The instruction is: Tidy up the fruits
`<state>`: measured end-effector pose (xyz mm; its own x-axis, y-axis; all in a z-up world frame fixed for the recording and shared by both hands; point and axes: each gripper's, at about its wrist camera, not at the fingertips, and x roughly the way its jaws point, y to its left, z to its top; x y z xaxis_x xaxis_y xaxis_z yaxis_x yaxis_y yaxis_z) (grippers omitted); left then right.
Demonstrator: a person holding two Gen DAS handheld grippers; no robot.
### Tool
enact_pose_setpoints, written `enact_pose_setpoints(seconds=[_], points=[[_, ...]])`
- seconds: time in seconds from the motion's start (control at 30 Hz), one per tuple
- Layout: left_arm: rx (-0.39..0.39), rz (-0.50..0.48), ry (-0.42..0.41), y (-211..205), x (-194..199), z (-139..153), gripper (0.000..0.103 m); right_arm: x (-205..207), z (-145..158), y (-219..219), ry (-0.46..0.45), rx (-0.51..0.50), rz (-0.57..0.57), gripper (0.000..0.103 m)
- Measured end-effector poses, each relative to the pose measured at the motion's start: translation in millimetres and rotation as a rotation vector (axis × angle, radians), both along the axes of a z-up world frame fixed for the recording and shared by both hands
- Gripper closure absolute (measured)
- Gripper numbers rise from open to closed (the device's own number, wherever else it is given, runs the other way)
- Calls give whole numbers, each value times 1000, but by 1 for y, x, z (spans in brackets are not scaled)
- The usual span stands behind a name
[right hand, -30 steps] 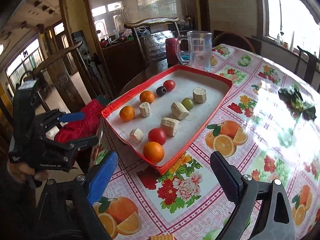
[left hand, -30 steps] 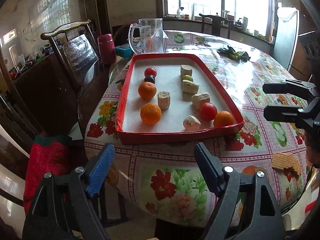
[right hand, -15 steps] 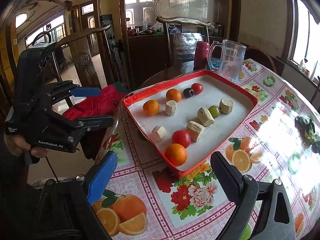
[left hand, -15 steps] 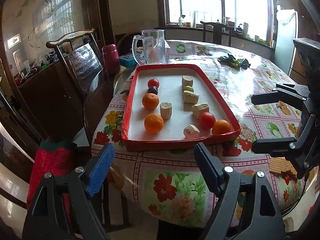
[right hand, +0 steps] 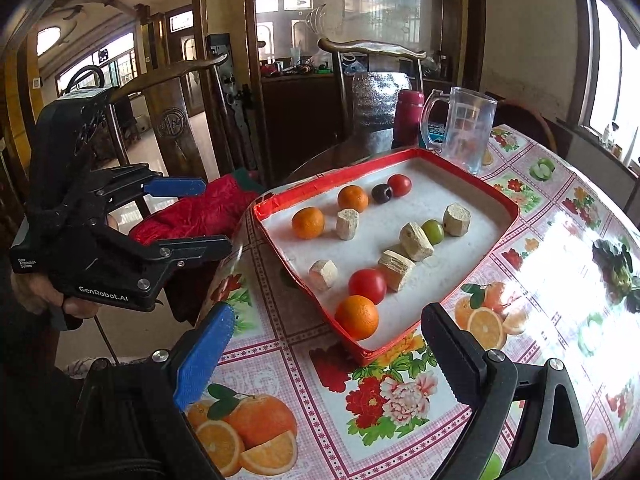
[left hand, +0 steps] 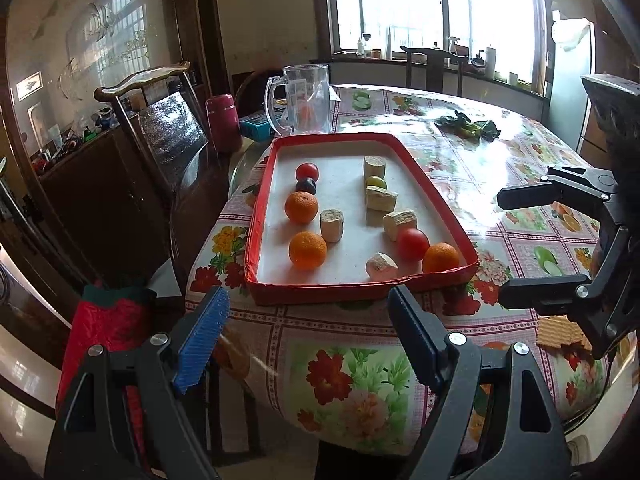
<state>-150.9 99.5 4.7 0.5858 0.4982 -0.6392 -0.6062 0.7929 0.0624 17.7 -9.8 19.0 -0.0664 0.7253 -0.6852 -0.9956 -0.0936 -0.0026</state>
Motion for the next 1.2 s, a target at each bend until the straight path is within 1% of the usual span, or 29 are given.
enact_pose_setpoints(seconds=[0.07, 0.13, 0.17, 0.43, 1.2], points=[[-4, -2, -3, 0, 0, 0, 21, -1, 0, 0, -2, -1, 2, 7], [-7, -1, -1, 1, 0, 0, 16, -1, 0, 2, -5, -6, 0, 7], [-8, -3, -4, 1, 0, -1, 15, -1, -1, 2, -5, -8, -1, 7], [15, -20, -15, -4, -1, 0, 15, -5, -2, 4, -14, -11, 12, 7], [11, -25, -9, -4, -2, -1, 15, -11, -7, 7, -15, -29, 37, 7]])
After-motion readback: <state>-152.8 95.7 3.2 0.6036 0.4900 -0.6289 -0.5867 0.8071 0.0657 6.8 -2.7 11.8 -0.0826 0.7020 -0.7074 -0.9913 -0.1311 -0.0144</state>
